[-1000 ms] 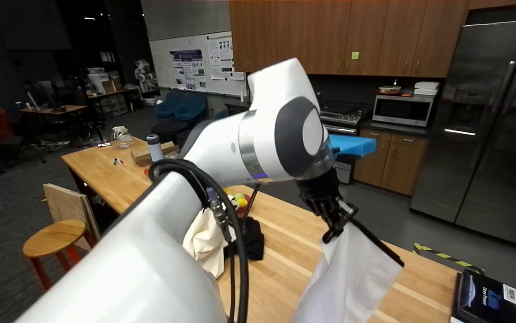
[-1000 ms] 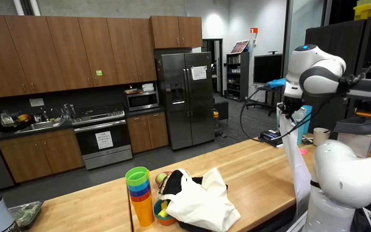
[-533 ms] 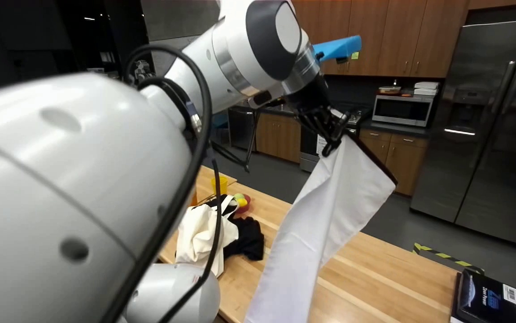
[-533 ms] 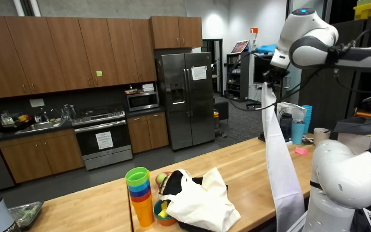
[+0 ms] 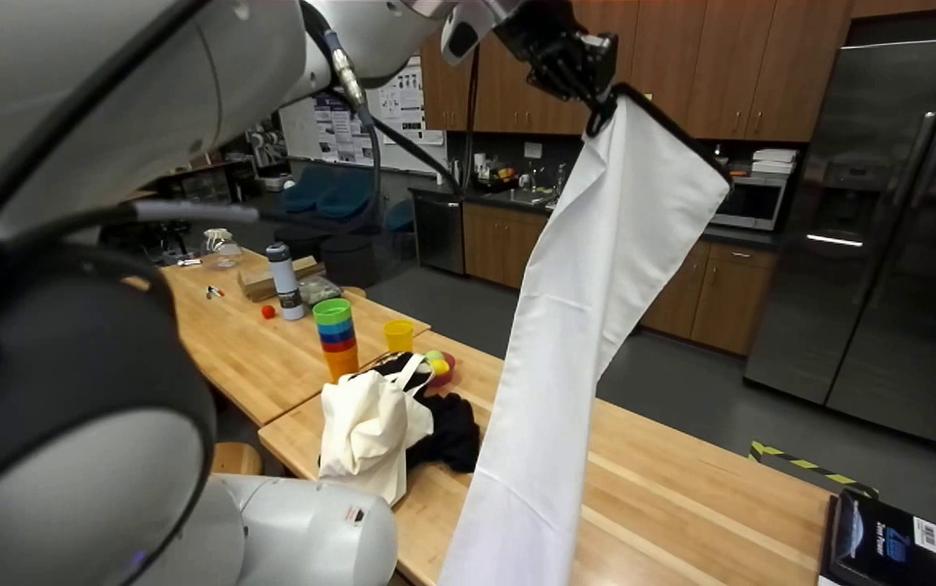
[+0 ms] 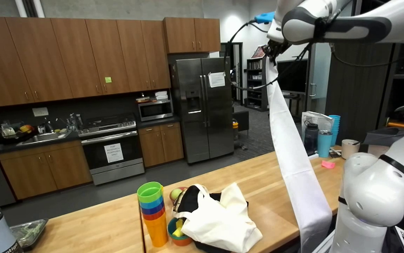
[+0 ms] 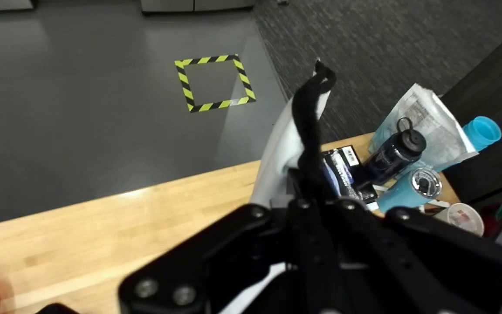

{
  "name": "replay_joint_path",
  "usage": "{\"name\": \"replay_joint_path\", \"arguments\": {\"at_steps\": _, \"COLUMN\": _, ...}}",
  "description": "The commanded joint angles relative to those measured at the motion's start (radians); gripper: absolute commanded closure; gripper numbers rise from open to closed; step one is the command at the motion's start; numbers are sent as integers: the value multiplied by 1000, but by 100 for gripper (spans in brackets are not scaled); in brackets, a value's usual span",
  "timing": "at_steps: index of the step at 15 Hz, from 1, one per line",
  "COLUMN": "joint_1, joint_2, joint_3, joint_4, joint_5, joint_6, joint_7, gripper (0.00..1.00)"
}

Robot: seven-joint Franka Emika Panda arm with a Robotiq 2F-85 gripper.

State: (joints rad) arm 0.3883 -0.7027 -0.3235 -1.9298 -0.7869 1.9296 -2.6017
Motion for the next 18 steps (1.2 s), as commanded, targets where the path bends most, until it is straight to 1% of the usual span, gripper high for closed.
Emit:
{"name": "replay_joint_path", "arguments": {"at_steps": 1, "joint_1": 48, "joint_2": 166, "joint_3": 6, "joint_4": 258, "joint_5": -42, "joint_6": -73, "joint_7": 0, "gripper": 99}}
{"name": "replay_joint_path", "arguments": {"at_steps": 2, "joint_1": 54, "joint_2": 197, "joint_3": 11, "joint_4": 315, "joint_5": -53, "joint_6": -93, "joint_7": 0, "gripper": 99}}
{"name": "replay_joint_path", "arguments": {"at_steps": 4, "joint_1": 109, "joint_2": 268, "joint_3": -11, "joint_4": 431, "joint_5": -84, "joint_6": -129, "joint_7": 1, "gripper": 99}}
{"name": "replay_joint_path", "arguments": {"at_steps": 6, "joint_1": 139, "joint_2": 326, "joint_3": -17, "joint_4": 542, "joint_5": -113, "joint_6": -174, "joint_7": 1, "gripper": 99}}
{"name": "replay_joint_path", "arguments": {"at_steps": 8, "joint_1": 185, "joint_2": 393, "joint_3": -45, "joint_4": 652, "joint_5": -144, "joint_6": -203, "joint_7": 1, "gripper": 99}}
{"name": "replay_joint_path", "arguments": {"at_steps": 9, "joint_1": 194, "joint_2": 424, "joint_3": -50, "joint_4": 706, "joint_5": -156, "joint_6": -220, "joint_7": 1, "gripper": 99}}
{"name": "replay_joint_path", "arguments": {"at_steps": 11, "joint_1": 229, "joint_2": 496, "joint_3": -90, "joint_4": 811, "joint_5": -181, "joint_6": -233, "joint_7": 2, "gripper": 99}}
{"name": "replay_joint_path", "arguments": {"at_steps": 13, "joint_1": 231, "joint_2": 559, "joint_3": -125, "joint_4": 896, "joint_5": -192, "joint_6": -237, "joint_7": 2, "gripper": 99}}
{"name": "replay_joint_path", "arguments": {"at_steps": 15, "joint_1": 207, "joint_2": 636, "joint_3": -165, "joint_4": 992, "joint_5": -168, "joint_6": -234, "joint_7": 2, "gripper": 99}}
{"name": "replay_joint_path", "arguments": {"at_steps": 16, "joint_1": 13, "joint_2": 685, "joint_3": -57, "joint_4": 1035, "joint_5": -119, "joint_6": -209, "joint_7": 7, "gripper": 99}}
{"name": "replay_joint_path", "arguments": {"at_steps": 17, "joint_1": -23, "joint_2": 714, "joint_3": -41, "joint_4": 1076, "joint_5": -122, "joint_6": -216, "joint_7": 38, "gripper": 99}}
{"name": "replay_joint_path", "arguments": {"at_steps": 18, "joint_1": -95, "joint_2": 743, "joint_3": 17, "joint_4": 1116, "joint_5": -130, "joint_6": -228, "joint_7": 65, "gripper": 99}}
